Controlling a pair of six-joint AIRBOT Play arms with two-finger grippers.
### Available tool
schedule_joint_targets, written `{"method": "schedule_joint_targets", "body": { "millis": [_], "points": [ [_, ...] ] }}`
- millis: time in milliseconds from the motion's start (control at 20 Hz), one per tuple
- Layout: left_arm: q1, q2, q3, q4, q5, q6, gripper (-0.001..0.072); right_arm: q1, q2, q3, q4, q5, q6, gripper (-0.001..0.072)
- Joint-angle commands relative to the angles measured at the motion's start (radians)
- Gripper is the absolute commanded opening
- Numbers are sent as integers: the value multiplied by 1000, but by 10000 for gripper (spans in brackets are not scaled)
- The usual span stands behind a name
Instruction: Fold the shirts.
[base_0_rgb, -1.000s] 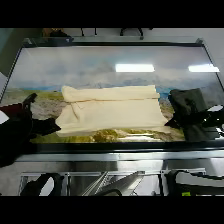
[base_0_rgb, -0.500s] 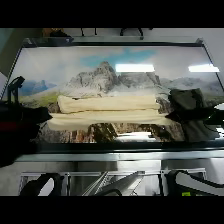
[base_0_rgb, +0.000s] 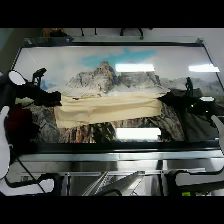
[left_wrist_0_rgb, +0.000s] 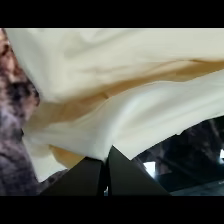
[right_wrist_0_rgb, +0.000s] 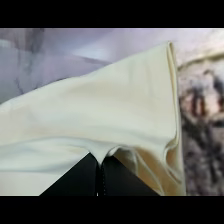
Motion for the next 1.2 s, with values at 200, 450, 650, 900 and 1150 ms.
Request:
{"method": "schedule_joint_targets", "body": {
  "millis": [200,450,650,900,1150],
  "points": [
    [-2,-214,32,65,77,3,18,2,-77,87,-11,-10,-79,353],
    [-2,-169,136,65,67,-3,682,-38,-66,164,-210,24,61,620],
    [-3,-138,257,56,-15,-16,681,-29,-130,164,-204,75,65,614],
    [-13,-124,325,-43,-81,-18,626,48,-200,164,-197,116,64,611],
    [-39,-154,325,-262,-88,4,14,87,-226,165,-178,117,64,93]
  ]
}}
